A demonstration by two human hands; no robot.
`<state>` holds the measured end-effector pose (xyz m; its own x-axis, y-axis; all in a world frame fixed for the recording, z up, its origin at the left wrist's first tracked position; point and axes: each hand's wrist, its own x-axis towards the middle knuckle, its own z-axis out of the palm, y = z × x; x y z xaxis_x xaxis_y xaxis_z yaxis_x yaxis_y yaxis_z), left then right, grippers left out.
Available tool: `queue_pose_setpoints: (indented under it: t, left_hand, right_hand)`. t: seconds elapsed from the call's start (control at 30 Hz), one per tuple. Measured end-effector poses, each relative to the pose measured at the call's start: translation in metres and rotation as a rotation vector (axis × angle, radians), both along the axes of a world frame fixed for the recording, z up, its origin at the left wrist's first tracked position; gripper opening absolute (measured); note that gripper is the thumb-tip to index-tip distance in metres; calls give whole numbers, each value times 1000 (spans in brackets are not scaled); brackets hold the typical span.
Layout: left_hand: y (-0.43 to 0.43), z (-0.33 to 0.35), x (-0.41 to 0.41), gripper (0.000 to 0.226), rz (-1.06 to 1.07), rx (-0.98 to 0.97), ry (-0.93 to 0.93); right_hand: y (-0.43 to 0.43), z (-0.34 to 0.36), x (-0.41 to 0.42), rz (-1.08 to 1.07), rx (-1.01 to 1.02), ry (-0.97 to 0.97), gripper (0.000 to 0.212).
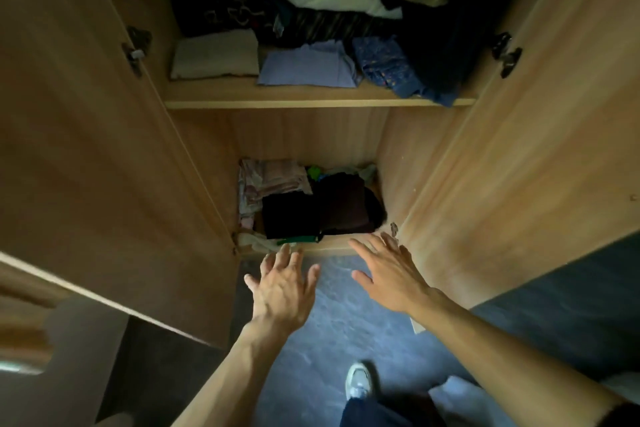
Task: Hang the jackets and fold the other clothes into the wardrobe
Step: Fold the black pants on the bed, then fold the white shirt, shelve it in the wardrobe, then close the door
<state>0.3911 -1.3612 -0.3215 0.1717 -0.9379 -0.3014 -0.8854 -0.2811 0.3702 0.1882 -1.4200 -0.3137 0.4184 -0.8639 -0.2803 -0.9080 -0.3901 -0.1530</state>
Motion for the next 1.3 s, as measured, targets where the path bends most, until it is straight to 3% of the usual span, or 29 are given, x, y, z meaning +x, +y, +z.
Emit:
queue_pose_setpoints:
  t: [0.3,0.7,1.0,1.17,1.3]
  left_hand:
    - [74,27,-22,56,-130,-77,-165]
    - [126,71,-134,57,-322,-96,-249]
    - [158,85,-200,58,-589,-165,-208]
    - [175,80,-244,56,-851,-271,-144]
    - [203,61,-288,58,-1043,-244,-76]
  right_hand:
    - [65,32,-28,-38,-62,-105,63]
    - [166,45,-150,-181,-210,-241,55]
    - [253,68,-203,-391,-233,-131,56]
    - [314,88,-239,-626,-254,-34,59]
    - [384,86,-262,-815,-252,93,59]
